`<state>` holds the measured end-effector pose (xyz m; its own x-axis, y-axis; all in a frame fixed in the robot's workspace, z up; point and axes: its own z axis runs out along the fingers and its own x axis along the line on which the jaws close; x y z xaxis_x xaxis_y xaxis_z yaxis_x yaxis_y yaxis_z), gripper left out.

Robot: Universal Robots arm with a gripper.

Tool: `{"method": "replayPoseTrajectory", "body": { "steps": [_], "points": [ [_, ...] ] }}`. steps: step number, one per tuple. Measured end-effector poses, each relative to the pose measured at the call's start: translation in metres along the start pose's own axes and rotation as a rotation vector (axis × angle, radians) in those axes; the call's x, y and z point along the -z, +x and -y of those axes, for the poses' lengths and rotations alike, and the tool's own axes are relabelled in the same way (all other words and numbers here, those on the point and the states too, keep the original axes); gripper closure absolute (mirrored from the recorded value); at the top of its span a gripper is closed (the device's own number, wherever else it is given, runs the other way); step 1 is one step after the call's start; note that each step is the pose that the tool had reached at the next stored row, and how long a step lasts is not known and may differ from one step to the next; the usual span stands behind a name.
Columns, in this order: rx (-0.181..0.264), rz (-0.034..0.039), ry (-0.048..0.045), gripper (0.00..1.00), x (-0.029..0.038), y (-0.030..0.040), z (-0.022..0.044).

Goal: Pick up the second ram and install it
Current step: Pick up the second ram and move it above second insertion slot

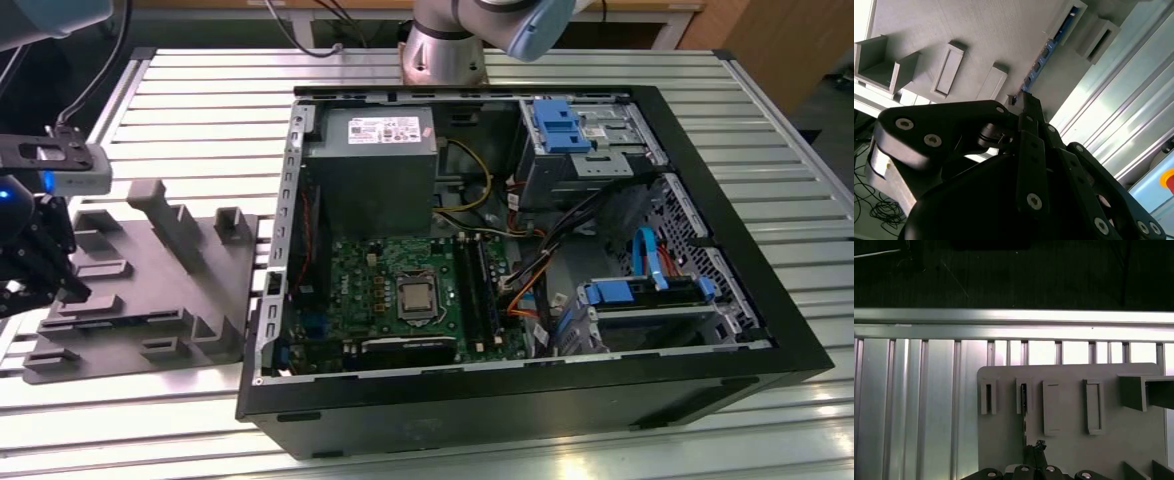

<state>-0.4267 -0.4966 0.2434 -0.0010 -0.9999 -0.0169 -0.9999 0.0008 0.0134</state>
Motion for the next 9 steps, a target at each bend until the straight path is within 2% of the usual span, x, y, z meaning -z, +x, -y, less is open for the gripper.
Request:
{"method": "replayPoseTrajectory", "body": {
  "steps": [9],
  "points": [
    [0.000,-0.0001,-0.0001,0.89,-0.0074,0.0028,0.0002]
  ]
}}
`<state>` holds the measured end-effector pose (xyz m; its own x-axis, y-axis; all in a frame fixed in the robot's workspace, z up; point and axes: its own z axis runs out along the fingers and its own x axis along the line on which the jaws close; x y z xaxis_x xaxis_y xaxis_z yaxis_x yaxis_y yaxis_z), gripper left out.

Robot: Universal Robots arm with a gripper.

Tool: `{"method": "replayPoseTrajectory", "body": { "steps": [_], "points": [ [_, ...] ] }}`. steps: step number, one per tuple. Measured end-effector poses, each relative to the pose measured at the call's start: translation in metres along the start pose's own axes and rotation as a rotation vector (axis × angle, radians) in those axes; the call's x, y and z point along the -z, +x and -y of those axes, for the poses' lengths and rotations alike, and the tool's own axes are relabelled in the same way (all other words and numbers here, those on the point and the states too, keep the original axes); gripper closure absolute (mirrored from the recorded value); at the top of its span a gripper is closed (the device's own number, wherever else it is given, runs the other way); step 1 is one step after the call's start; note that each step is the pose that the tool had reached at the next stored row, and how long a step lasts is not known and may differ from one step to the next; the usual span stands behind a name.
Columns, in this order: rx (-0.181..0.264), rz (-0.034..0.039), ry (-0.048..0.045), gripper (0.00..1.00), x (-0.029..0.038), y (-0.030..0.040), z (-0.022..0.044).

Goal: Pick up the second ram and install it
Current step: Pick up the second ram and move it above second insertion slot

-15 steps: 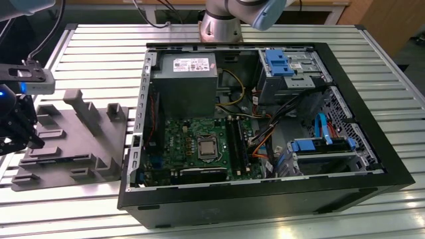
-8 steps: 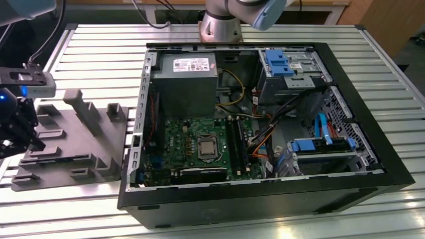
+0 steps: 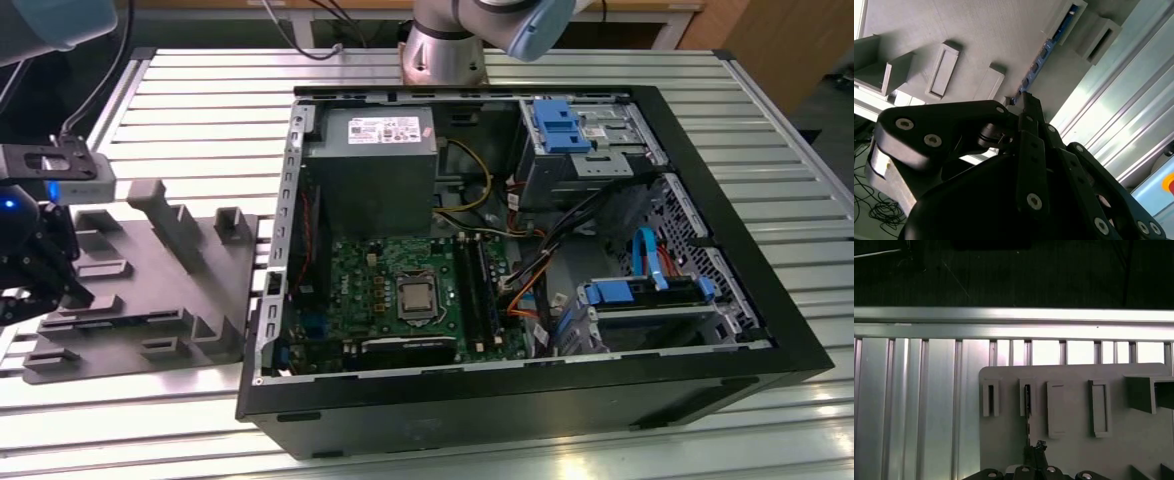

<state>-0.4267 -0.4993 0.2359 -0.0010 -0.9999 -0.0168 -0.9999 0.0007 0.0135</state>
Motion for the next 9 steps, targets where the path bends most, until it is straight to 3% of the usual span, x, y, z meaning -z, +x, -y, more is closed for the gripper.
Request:
{"method": "replayPoseTrajectory", "body": {
  "steps": [9],
  "points": [
    [0.000,0.0000,0.0000,0.89,-0.0065,0.0017,0.0008]
  ]
}}
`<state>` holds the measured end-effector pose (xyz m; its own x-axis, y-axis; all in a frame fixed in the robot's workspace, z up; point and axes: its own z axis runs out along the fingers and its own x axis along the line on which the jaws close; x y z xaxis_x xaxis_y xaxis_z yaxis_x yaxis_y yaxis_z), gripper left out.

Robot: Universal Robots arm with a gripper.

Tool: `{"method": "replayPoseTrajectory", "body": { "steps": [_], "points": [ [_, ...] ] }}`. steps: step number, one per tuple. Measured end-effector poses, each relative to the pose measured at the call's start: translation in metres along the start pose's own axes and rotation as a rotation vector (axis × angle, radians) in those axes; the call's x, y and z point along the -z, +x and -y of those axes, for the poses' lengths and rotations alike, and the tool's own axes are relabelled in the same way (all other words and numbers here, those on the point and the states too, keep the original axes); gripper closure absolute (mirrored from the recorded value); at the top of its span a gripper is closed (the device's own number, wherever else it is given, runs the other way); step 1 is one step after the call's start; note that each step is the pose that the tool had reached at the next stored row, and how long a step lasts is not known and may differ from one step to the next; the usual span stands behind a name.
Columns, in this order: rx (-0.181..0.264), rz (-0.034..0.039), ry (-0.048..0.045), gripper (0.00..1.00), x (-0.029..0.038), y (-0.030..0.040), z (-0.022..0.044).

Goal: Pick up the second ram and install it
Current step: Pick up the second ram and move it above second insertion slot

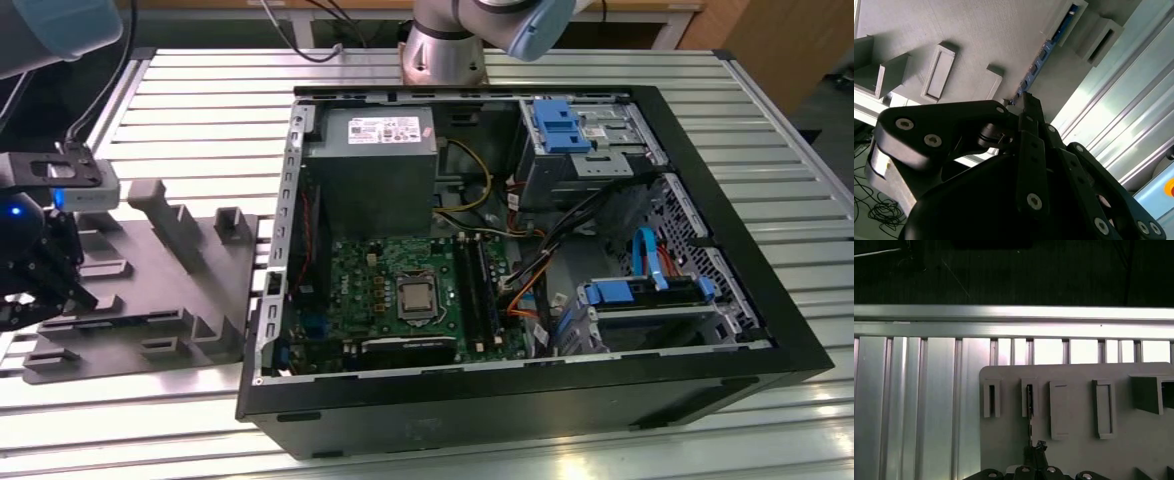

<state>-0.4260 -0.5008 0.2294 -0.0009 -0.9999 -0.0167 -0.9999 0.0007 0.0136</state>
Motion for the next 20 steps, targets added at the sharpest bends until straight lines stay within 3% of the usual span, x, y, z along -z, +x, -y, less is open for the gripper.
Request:
{"method": "replayPoseTrajectory", "body": {
  "steps": [20],
  "points": [
    [0.000,0.0000,0.0000,0.89,-0.0132,0.0016,0.0010]
  ]
}}
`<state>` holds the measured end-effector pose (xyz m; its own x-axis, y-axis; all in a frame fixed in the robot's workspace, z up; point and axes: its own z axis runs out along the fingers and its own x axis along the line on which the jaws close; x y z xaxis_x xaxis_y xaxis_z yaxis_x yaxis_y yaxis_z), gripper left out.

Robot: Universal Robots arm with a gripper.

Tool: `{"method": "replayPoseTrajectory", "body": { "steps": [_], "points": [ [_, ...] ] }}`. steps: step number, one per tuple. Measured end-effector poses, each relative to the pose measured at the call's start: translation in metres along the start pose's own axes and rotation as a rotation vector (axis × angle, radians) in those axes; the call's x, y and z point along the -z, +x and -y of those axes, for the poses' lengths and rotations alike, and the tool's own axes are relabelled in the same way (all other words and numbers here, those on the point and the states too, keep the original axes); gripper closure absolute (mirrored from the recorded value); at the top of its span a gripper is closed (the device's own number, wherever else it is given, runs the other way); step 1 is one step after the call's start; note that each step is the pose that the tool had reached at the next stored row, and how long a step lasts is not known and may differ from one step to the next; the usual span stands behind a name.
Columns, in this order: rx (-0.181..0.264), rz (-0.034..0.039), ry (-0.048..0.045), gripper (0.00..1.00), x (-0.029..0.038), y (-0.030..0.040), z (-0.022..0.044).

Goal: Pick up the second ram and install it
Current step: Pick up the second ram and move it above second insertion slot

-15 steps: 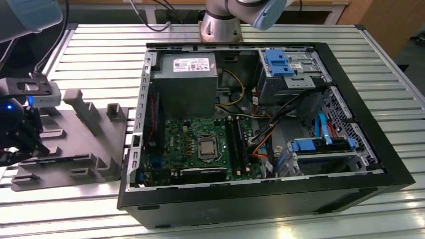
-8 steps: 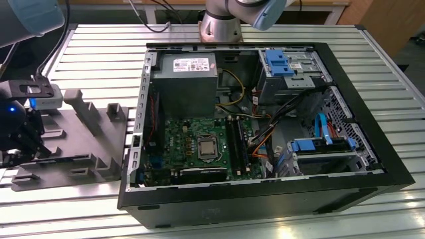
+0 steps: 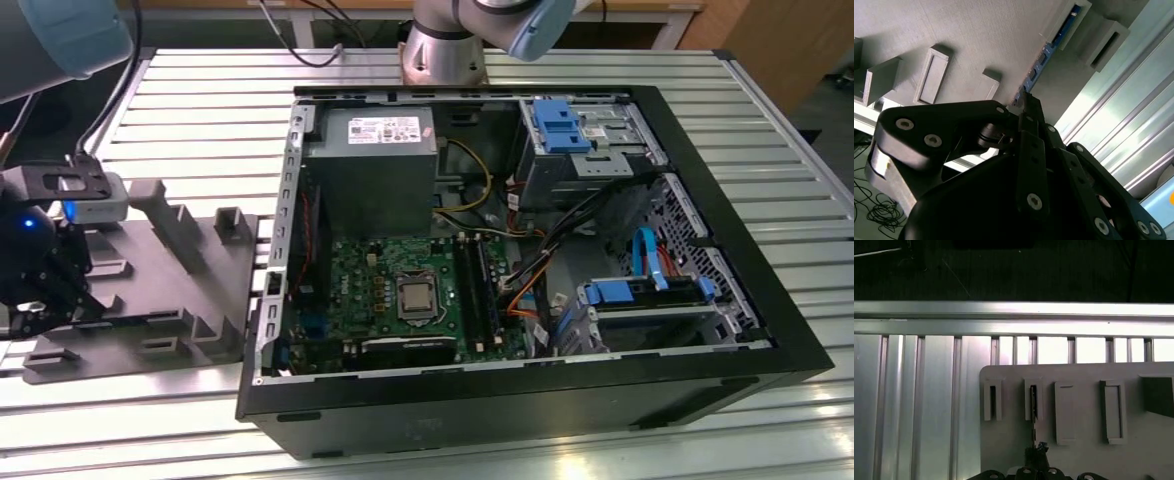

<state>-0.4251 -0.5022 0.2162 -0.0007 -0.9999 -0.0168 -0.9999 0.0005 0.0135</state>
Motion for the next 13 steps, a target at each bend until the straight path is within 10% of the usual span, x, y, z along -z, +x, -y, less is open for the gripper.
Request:
{"method": "replayPoseTrajectory", "body": {
  "steps": [13],
  "points": [
    [0.000,0.0000,0.0000,0.83,-0.0012,0.0000,0.0000]
  ]
}}
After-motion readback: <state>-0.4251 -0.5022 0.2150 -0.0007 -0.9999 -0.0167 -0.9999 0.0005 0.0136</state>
